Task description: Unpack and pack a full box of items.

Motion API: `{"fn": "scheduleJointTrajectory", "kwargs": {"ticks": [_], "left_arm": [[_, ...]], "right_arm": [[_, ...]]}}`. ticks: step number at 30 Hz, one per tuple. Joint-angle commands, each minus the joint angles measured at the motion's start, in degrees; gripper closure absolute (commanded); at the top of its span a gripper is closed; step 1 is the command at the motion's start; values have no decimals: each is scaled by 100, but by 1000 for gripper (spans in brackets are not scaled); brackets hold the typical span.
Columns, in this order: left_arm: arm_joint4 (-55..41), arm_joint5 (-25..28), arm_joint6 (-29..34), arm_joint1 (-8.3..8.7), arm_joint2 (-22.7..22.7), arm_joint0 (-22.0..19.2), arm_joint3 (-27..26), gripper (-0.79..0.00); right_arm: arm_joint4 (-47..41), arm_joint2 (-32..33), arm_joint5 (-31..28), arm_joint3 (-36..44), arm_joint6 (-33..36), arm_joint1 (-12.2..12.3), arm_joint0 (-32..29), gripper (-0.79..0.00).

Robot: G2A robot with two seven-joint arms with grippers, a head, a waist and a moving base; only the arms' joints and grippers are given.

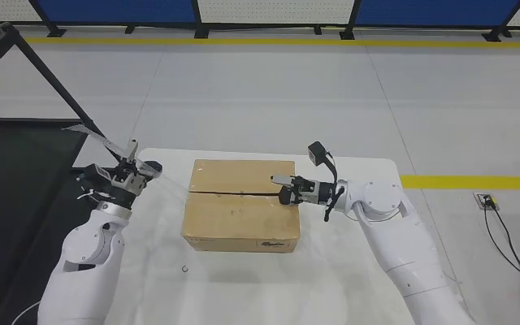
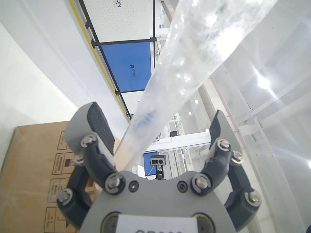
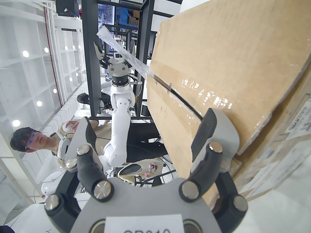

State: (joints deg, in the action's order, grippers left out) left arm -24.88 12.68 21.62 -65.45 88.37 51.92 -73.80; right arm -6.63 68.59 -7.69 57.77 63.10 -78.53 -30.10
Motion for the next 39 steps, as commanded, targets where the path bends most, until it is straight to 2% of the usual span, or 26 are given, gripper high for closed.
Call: {"fn": "scheduleJointTrajectory", "kwargs": {"ticks": [1,12,23,39], "left_arm": [[50,-29,-61,2,17,75,-147,-785],[88,-138,-25,7,60,178,-419,-785],[457,-115,-57,18,39,376,-958,-785],[802,-270,6,-1,-192,296,-1309,-785]], "right_arm": [[8,-9,6,64,-100,1,-63,-785],[-22,-19,134,395,-218,66,-275,-785],[-265,10,171,435,-447,98,-349,-785],[-272,-169,310,376,-518,122,-304,-785]]}}
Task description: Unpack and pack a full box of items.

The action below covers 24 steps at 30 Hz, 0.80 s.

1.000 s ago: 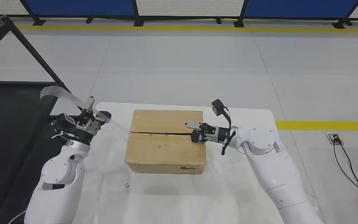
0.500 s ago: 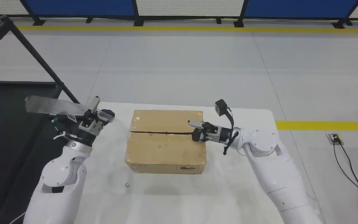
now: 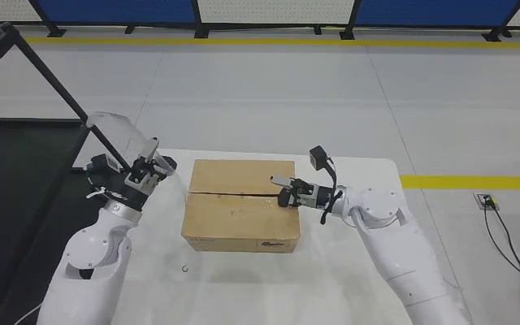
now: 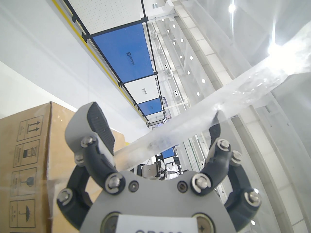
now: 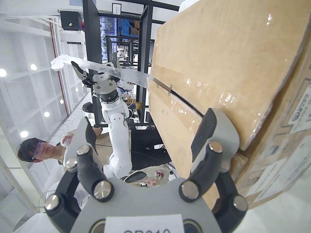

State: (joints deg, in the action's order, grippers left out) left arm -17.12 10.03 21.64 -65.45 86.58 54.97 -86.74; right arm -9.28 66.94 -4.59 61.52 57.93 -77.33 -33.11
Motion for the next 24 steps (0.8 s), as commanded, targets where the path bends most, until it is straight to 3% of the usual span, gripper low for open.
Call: {"fn": "scheduleJointTrajectory", "kwargs": {"ticks": [1,24], "left_arm": [[53,-7,18,-2,-35,-17,-34,-785],[945,-90,477,-27,-639,-188,-316,-785]], "right_arm": [[-14,-9,-1,1,0,4,-3,-785],[-191,58,-50,80,-331,77,-100,-785]]}}
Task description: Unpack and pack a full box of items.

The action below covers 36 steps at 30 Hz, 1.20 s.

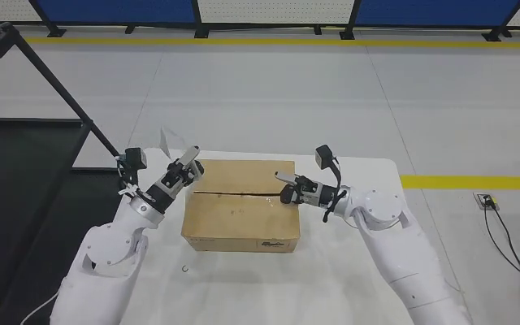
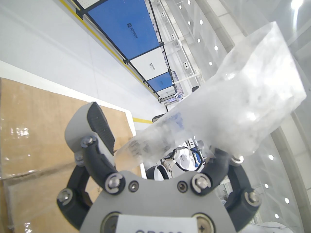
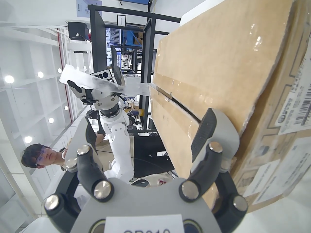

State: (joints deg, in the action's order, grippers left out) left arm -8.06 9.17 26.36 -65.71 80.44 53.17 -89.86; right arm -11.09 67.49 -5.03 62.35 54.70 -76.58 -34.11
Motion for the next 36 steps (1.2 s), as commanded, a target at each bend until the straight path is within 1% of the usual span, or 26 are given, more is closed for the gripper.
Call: {"fn": "scheduleJointTrajectory", "kwargs": {"ticks": [1,7,15,21,27,31,35,36], "left_arm": [[88,-18,7,-4,-55,-18,-9,-785],[240,-116,62,-24,-228,-147,34,-785],[404,-235,149,-71,-526,-433,245,-785],[429,-216,200,-113,-728,-587,371,-785],[428,-164,239,-139,-837,-630,414,-785],[325,-139,229,-131,-716,-613,377,-785],[97,-221,429,-68,-303,-565,321,-785],[66,-288,574,-42,-183,-555,317,-785]], "right_arm": [[-8,1,-12,-2,-20,5,0,-785],[-42,7,-44,-35,-22,22,10,-785],[-69,7,-28,-106,-11,46,55,-785],[-67,-9,57,-106,-37,57,134,-785],[-55,-16,101,-47,-88,72,147,-785],[-77,-26,101,-38,-96,79,147,-785],[-69,-44,21,-40,-23,91,156,-785],[-41,-50,-13,-35,24,98,156,-785]]}}
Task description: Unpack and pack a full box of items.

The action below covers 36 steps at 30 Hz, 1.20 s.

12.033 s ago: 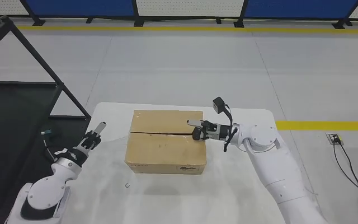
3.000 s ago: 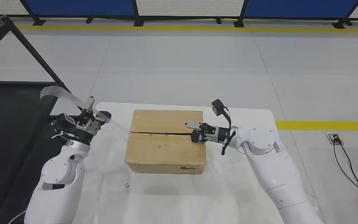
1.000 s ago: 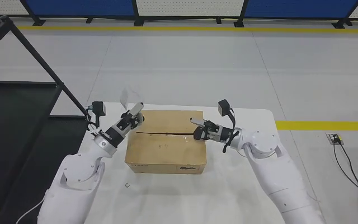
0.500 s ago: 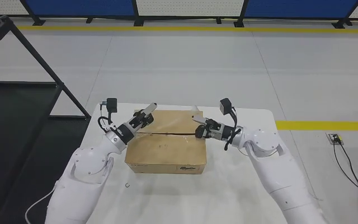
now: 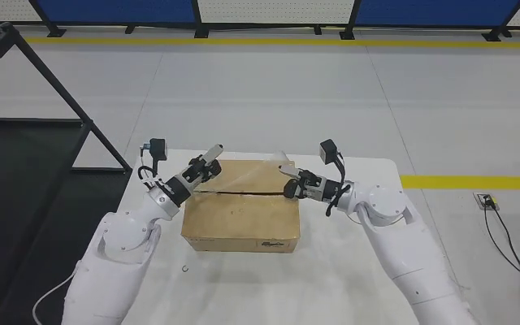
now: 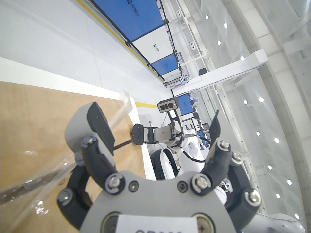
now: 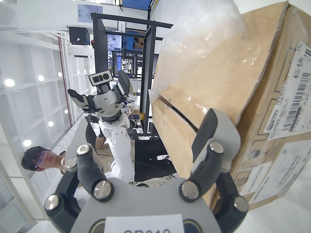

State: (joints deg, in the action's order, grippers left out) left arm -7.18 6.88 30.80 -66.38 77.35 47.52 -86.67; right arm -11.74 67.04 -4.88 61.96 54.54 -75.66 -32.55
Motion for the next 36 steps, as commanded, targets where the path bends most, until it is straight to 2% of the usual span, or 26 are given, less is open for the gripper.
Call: {"fn": "scheduleJointTrajectory", "kwargs": {"ticks": [1,3,6,8,11,20,23,28,34,36], "left_arm": [[-6,-156,381,60,245,-2,-1,-785],[161,-349,803,137,498,-47,69,-785],[399,-639,1923,257,695,-218,204,-785],[188,-786,2694,326,880,-389,413,-785],[371,-802,3185,419,1080,-522,572,-785],[360,-804,3159,418,1073,-505,566,-785],[129,-823,3036,396,945,-497,498,-785],[41,-860,2886,339,481,-883,695,-785],[172,-794,2883,217,-302,-1646,1392,-785],[213,-825,2846,204,-371,-1721,1482,-785]], "right_arm": [[47,-2,-61,8,66,14,-5,-785],[65,6,-106,21,131,29,-25,-785],[113,11,-157,46,235,53,-50,-785],[152,7,-195,60,295,68,-63,-785],[181,-7,-231,98,333,82,-87,-785],[176,-5,-238,112,293,81,-105,-785],[125,-4,-283,281,136,84,-240,-785],[11,27,-360,377,105,100,-329,-785],[-18,23,-383,388,27,112,-355,-785],[14,21,-370,388,-11,113,-353,-785]]}}
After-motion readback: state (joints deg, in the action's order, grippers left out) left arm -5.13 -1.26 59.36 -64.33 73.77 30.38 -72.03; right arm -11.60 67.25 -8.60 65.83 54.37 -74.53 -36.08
